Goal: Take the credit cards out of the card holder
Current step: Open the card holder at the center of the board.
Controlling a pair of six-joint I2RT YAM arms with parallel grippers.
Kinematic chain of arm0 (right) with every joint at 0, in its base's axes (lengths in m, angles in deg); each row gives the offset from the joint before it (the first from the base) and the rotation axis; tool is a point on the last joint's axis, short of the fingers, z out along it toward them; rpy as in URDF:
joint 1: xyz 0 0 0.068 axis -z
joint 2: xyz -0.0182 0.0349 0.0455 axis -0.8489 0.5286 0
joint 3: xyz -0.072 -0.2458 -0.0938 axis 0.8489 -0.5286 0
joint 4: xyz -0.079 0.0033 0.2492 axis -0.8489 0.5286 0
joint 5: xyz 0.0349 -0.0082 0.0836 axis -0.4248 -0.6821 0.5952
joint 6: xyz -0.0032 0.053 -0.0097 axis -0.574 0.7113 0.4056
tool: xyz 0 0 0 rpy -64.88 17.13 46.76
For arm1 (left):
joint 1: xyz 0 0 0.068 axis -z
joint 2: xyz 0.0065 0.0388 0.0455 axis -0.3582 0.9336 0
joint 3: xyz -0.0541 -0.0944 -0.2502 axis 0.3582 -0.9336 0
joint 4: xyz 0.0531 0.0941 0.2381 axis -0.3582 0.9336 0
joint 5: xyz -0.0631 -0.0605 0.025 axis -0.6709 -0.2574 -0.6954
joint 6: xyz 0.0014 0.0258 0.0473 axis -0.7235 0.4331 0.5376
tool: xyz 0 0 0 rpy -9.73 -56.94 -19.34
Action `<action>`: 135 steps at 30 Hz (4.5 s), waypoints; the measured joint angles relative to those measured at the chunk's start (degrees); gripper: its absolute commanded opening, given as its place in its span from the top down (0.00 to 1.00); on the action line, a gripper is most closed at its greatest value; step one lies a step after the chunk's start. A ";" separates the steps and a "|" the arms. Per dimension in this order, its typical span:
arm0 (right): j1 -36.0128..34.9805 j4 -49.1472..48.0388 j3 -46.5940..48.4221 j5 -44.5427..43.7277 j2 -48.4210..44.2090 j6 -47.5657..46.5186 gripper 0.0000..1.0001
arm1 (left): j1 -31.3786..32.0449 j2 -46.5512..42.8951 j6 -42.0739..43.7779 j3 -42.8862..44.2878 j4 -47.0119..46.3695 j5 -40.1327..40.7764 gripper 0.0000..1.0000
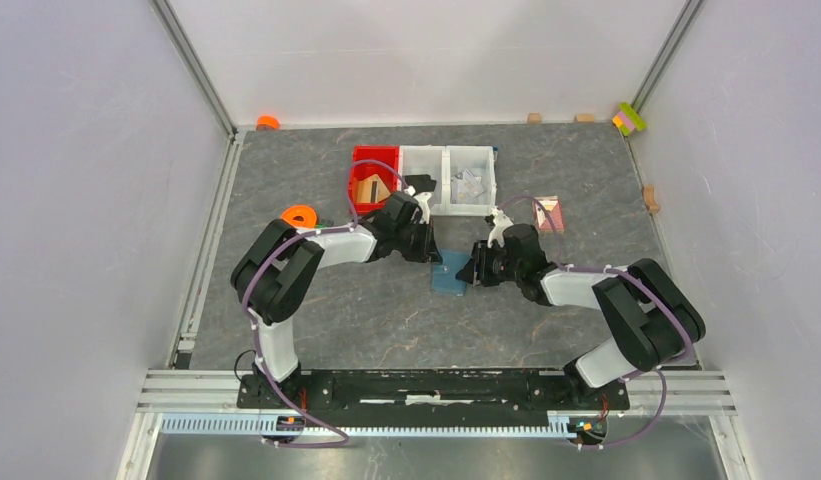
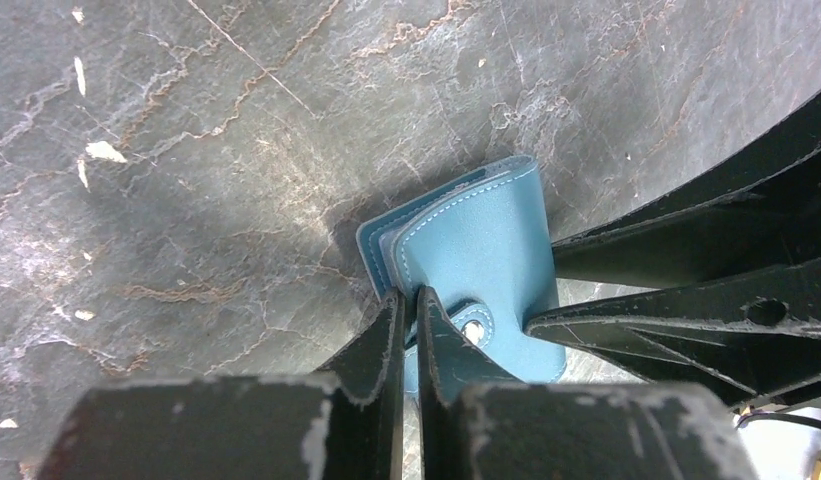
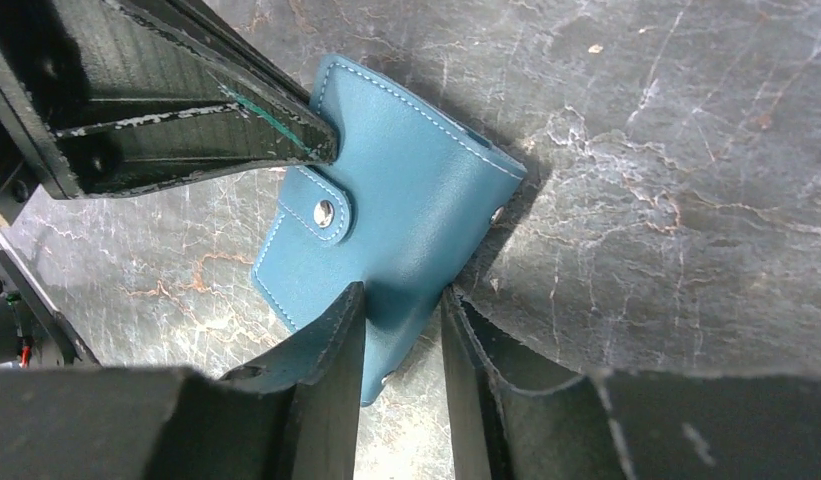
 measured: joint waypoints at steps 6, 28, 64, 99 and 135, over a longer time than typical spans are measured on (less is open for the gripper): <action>0.35 -0.39 -0.63 -0.24 -0.07 1.40 0.91 | -0.24 0.22 -0.09 0.00 -0.96 -1.64 0.89; -0.46 -0.28 -1.42 -2.56 -5.42 1.20 1.00 | 15.19 -6.34 9.73 4.50 12.35 27.23 0.31; -0.57 -1.05 -1.44 -3.89 -5.92 1.07 1.00 | 0.20 -7.15 4.57 -1.14 8.68 11.69 0.88; -0.55 -1.25 -1.44 -3.04 -5.92 1.03 1.00 | 10.86 -4.74 7.56 3.82 10.60 22.99 0.85; -0.48 0.63 -1.44 -4.02 -5.95 0.72 0.92 | -0.48 -9.25 2.64 -3.69 6.91 9.27 0.44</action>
